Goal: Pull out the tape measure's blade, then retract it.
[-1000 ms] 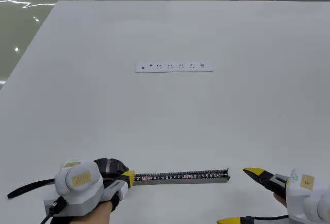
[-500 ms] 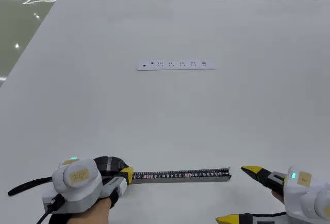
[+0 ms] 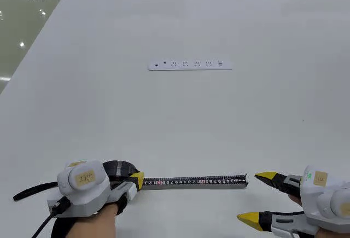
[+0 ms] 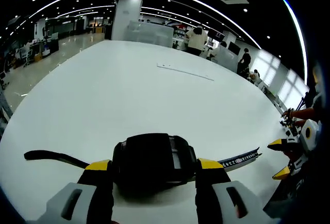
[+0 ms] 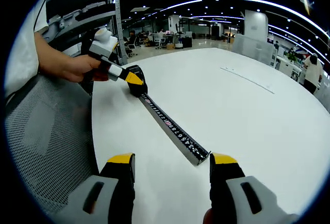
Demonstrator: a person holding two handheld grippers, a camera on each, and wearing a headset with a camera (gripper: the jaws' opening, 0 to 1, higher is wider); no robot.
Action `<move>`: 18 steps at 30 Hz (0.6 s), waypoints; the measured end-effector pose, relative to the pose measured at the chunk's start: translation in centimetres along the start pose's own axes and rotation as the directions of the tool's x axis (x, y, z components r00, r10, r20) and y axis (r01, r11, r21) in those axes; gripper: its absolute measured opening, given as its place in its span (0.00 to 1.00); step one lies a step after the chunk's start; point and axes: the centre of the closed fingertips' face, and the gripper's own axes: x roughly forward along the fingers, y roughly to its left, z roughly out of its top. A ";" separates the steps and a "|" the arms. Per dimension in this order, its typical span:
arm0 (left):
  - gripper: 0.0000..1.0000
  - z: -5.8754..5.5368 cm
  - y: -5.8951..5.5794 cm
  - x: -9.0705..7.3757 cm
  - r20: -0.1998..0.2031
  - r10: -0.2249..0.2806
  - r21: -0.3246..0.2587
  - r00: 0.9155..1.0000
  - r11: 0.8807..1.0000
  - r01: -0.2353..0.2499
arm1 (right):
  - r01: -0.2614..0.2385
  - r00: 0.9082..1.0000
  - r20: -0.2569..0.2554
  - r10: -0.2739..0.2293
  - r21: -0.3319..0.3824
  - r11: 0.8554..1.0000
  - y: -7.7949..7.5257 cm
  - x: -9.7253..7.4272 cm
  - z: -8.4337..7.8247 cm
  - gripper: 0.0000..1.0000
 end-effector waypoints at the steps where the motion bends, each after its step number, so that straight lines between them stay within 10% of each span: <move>1: 0.61 0.0 0.0 0.0 0.001 0.000 0.001 1.000 1.000 0.000 | -0.005 1.000 -0.013 0.005 -0.020 1.000 -0.2 0.1 -0.2 0.51; 18: 0.61 -0.1 0.0 0.0 -0.004 -0.004 -0.001 1.000 1.000 0.004 | -0.040 0.998 -0.056 0.032 -0.143 0.989 -3.0 1.5 -0.8 0.25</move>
